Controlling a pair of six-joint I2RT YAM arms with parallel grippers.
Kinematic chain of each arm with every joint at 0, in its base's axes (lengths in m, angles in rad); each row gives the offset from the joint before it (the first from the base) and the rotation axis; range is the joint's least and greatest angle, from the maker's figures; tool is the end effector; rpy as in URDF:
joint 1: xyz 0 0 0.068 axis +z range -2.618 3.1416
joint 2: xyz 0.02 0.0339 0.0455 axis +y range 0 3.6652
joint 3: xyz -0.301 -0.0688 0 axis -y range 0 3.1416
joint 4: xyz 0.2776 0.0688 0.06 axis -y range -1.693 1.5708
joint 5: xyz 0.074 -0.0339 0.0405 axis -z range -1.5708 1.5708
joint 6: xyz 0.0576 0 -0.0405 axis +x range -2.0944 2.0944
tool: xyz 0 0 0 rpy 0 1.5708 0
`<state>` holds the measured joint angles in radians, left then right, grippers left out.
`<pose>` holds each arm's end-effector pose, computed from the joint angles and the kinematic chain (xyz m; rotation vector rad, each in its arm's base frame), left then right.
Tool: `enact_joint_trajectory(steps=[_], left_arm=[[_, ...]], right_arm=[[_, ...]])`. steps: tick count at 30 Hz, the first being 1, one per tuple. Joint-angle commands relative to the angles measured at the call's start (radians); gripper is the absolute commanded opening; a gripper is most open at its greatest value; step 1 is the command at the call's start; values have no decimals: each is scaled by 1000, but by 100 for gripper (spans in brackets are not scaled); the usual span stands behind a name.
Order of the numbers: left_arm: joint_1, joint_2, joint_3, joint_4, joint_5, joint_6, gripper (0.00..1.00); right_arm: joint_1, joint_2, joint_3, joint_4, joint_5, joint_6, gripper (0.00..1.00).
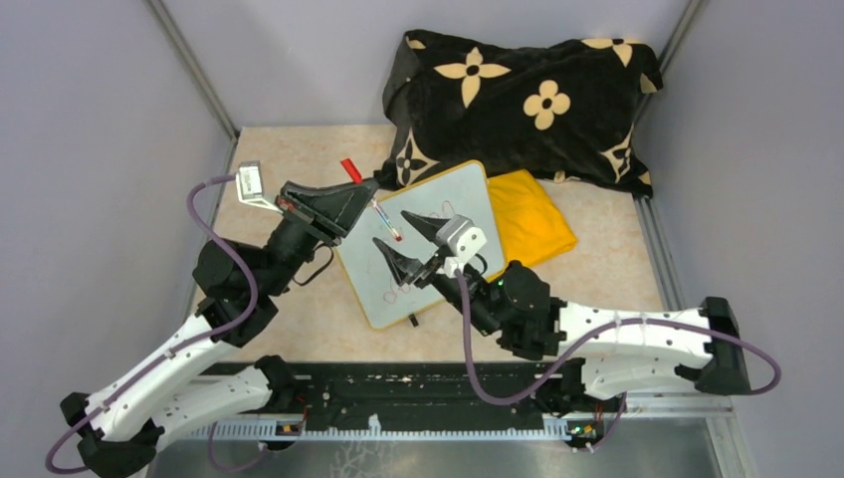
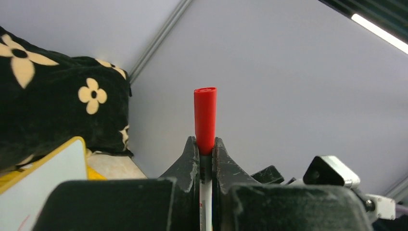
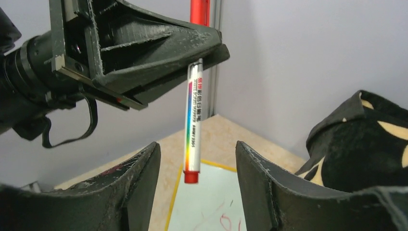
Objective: Write a sentence on the whiteboard
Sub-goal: Close the whiteboard marker at the center of the board, then place the whiteboard marker at the center of the board.
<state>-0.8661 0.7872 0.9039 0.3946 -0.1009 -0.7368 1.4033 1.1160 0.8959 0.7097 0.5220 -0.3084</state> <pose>0.1280 -0.1416 0.4829 -0.0249 1.1655 -1.3840 0.0752 0.2724 0.4401 -0.4986 1.0668 0.6876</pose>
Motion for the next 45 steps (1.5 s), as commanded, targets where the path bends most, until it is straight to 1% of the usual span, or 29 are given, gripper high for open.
enact_joint_trajectory(steps=[1, 3, 5, 8, 11, 15, 17, 19, 25, 29, 41, 45], left_arm=[[3, -36, 41, -87, -2, 130, 0], [2, -36, 58, -131, 47, 181, 0], [1, -32, 77, -180, 131, 232, 0], [3, -32, 84, -232, 240, 277, 0], [3, -41, 64, -242, 340, 298, 0], [3, -45, 36, -227, 480, 303, 0], [3, -47, 27, -219, 515, 297, 0], [3, -55, 15, -205, 530, 288, 0], [3, -58, -3, -180, 569, 288, 0], [2, -54, -19, -165, 573, 281, 0], [2, -43, -33, -135, 572, 269, 0], [3, -43, -31, -133, 568, 269, 0]], right_arm=[[-4, -135, 92, -404, -50, 157, 58], [-8, -176, 94, -511, -92, 214, 59], [-10, -207, 99, -601, -142, 261, 60], [-14, -243, 99, -679, -202, 327, 62], [-29, -257, 88, -690, -261, 395, 62], [-62, -232, 86, -650, -343, 475, 62], [-79, -220, 82, -625, -382, 505, 59], [-89, -209, 78, -595, -407, 520, 56], [-101, -194, 58, -514, -421, 556, 52], [-112, -181, 58, -490, -437, 571, 49], [-135, -154, 55, -476, -487, 600, 33], [-137, -160, 47, -480, -488, 594, 22]])
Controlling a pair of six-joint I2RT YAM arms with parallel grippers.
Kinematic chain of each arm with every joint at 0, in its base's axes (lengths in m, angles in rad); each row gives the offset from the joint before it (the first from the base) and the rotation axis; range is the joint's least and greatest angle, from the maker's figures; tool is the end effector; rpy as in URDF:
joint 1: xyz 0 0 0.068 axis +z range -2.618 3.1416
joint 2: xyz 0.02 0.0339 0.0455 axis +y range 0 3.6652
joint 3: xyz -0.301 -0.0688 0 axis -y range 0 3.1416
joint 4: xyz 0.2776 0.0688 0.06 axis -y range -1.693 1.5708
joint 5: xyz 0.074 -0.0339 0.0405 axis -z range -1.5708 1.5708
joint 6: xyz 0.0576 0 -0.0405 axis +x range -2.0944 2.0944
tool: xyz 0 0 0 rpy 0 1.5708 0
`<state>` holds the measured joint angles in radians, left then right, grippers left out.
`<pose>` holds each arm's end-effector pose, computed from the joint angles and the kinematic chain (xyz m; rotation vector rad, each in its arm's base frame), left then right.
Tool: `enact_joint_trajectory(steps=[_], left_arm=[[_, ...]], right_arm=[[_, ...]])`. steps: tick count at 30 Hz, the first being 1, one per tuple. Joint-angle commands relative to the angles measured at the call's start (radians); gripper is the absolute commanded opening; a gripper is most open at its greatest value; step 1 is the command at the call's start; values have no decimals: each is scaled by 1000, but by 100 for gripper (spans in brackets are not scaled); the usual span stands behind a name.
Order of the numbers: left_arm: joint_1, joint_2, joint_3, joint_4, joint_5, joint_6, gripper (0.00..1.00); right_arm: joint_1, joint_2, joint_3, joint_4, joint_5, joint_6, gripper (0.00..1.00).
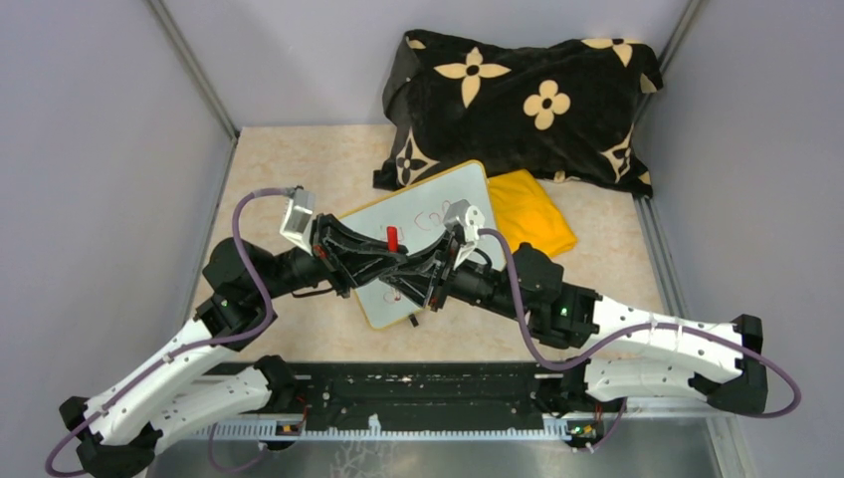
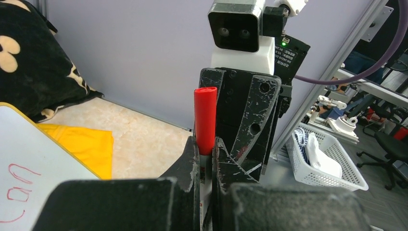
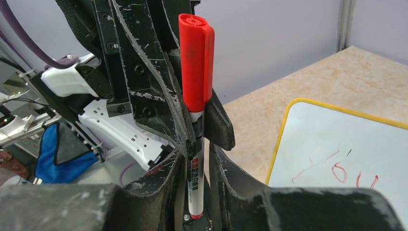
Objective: Write a sentence on the whiteboard
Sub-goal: Place the whiteboard marker at the center of the board.
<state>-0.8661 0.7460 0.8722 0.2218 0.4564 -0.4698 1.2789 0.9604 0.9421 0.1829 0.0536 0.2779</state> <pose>0.1005 -0.1573 0.4551 0.6917 1.2134 -1.4132 0.0766 0.2441 0.4366 -0.6902 1.3625 1.2355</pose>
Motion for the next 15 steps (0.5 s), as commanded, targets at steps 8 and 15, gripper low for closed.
enact_joint_trajectory(steps=[8, 15], left_arm=[[3, 1, -4, 17, 2, 16, 10], [3, -29, -19, -56, -91, 29, 79]], right_arm=[[-12, -36, -27, 23, -6, -7, 0], [-13, -113, -76, -23, 60, -13, 0]])
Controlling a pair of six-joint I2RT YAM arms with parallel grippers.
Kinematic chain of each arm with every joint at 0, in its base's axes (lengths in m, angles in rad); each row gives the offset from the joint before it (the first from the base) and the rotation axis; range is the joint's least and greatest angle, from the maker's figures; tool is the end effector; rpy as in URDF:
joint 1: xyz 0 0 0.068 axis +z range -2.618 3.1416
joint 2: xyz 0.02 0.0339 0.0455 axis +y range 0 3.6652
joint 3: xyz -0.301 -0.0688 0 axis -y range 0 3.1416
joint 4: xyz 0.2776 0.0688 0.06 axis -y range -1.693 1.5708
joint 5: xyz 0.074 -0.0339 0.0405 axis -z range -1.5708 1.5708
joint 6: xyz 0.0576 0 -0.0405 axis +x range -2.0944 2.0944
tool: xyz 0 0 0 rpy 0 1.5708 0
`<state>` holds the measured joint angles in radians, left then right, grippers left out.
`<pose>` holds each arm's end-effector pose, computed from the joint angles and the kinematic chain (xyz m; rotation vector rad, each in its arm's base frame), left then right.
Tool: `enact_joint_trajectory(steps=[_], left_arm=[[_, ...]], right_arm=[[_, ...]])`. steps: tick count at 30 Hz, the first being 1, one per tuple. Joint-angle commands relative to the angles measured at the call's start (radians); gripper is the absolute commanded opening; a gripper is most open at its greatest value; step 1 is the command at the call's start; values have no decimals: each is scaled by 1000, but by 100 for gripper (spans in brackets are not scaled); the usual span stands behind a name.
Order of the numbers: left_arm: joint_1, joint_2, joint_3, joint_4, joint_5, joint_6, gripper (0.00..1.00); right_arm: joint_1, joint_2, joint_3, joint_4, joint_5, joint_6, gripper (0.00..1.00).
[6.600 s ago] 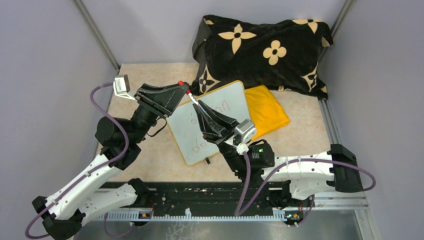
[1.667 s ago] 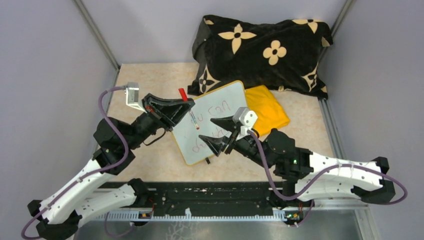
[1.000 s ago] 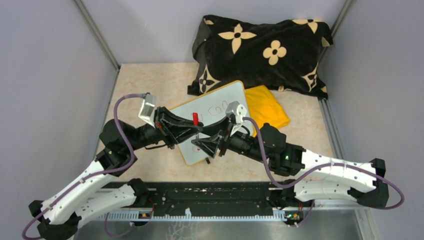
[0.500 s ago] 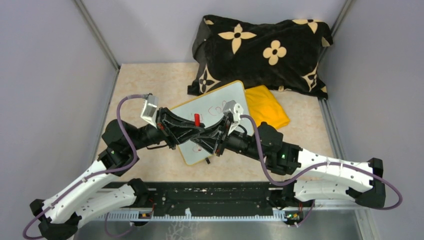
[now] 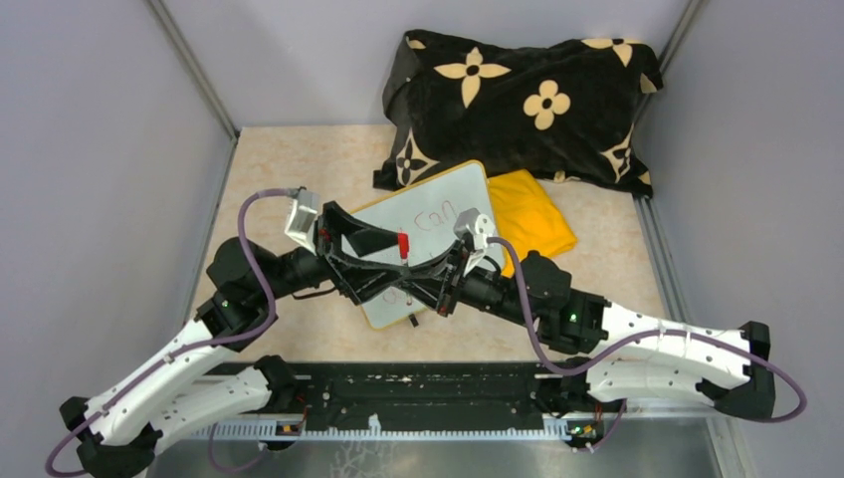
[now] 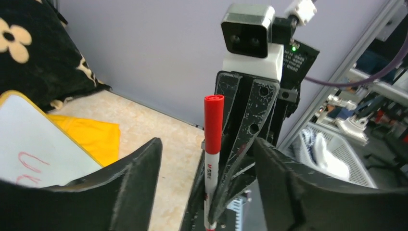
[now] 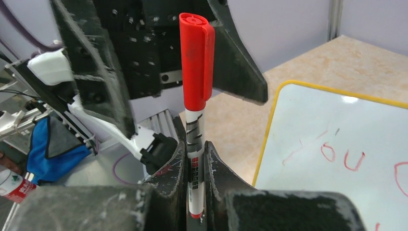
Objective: Write a sentence on the whiteboard
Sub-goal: Place the whiteboard marker at the center of the board.
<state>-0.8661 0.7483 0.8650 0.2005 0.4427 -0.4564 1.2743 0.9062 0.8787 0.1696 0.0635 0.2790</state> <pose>0.1029 -0.1591 0.4495 0.6892 1.2435 -1.3924 0.0747 0.2320 0.4214 -0.6891 1.3872 1.2161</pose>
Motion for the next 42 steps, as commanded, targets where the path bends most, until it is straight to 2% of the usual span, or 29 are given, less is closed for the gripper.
enact_joint_trajectory(steps=[1, 2, 6, 9, 11, 15, 18, 26, 30, 36, 42], left_arm=[[3, -43, -11, -58, -135, 19, 93], [3, -58, -10, -89, -220, 15, 98], [3, -145, -20, -223, -658, 11, 99], [3, -197, -29, -243, -833, 91, 99], [3, -208, -28, -249, -932, 154, 99], [3, -182, -50, -256, -1282, 241, 99], [3, -157, -75, -222, -1414, 305, 99], [3, -189, -191, -208, -1373, 352, 99], [2, -222, -194, -215, -1283, 368, 99], [3, -247, -204, -213, -1289, 367, 99], [3, -248, -207, -207, -1283, 376, 99]], right_arm=[[-9, -73, -19, -26, 68, -14, 0], [-7, -90, -27, -49, 91, -13, 0], [-9, -154, -61, -183, 275, 25, 0], [-38, -154, -66, -359, 448, 97, 0], [-100, -160, -73, -471, 515, 184, 0], [-292, -229, -128, -609, 498, 366, 0], [-436, -274, -182, -696, 452, 483, 0], [-604, -200, -319, -793, 364, 731, 0], [-639, -211, -420, -753, 326, 832, 0], [-668, -204, -491, -724, 320, 911, 0], [-766, -175, -559, -661, 200, 970, 0]])
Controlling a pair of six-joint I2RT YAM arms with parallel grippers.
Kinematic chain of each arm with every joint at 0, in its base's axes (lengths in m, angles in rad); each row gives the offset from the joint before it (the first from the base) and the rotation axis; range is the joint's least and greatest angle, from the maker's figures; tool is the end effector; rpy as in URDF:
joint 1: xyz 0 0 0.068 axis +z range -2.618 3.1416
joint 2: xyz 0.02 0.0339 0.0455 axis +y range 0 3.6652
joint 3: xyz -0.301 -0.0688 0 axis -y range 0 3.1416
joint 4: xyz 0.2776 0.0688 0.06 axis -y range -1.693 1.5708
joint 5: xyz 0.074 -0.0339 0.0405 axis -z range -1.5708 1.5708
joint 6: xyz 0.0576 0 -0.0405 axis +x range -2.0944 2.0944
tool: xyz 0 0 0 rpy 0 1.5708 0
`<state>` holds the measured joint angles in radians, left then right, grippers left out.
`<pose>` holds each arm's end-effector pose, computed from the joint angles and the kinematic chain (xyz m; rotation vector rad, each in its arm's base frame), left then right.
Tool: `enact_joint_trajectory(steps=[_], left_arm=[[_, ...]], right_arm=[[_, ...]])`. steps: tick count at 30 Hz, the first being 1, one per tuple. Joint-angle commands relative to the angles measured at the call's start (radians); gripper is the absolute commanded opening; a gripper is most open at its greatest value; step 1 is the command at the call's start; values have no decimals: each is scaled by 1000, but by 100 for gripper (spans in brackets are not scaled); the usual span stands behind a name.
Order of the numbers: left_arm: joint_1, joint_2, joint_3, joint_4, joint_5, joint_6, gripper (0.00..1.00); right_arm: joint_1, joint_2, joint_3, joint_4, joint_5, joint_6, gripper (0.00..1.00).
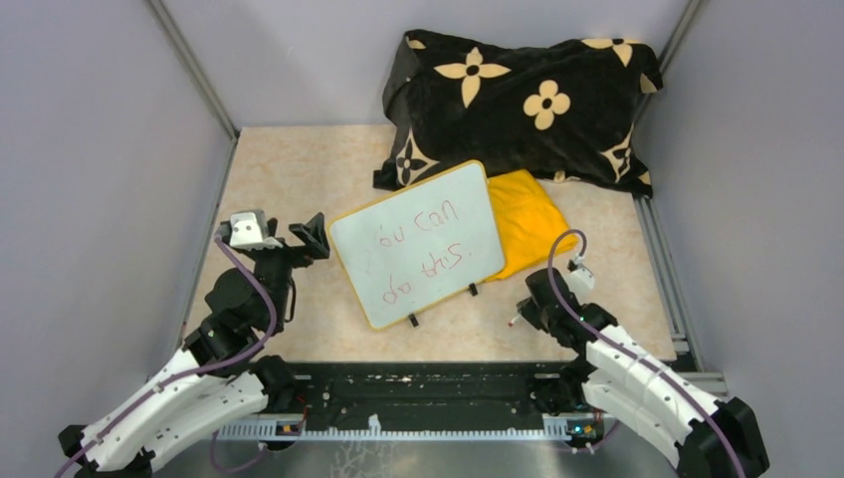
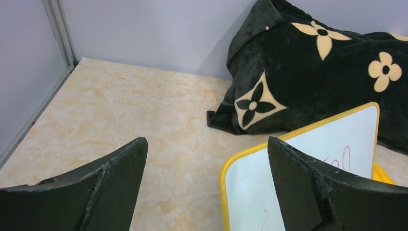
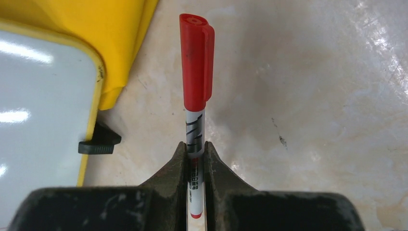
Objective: Write a sentence on the whiteboard
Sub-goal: Place the whiteboard marker at the center of the board.
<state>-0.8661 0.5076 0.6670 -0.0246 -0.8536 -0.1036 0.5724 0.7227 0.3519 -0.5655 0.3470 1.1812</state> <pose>0.1188 -0.0727 0.3781 -0.1464 1.4775 -0.1728 0.1373 0.0652 0.1647 0.8711 2.3012 0.3446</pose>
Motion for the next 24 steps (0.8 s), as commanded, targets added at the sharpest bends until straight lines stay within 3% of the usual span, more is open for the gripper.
enact_joint_trajectory(steps=[1, 10, 24], left_arm=[[3, -8, -9, 17, 13, 24, 99], [3, -7, -29, 50, 23, 19, 99], [3, 15, -30, 53, 24, 28, 99]], right_arm=[[-85, 6, -46, 92, -111, 76, 0], [-150, -2, -107, 189, -177, 152, 0], [-189, 101, -121, 268, -193, 113, 0]])
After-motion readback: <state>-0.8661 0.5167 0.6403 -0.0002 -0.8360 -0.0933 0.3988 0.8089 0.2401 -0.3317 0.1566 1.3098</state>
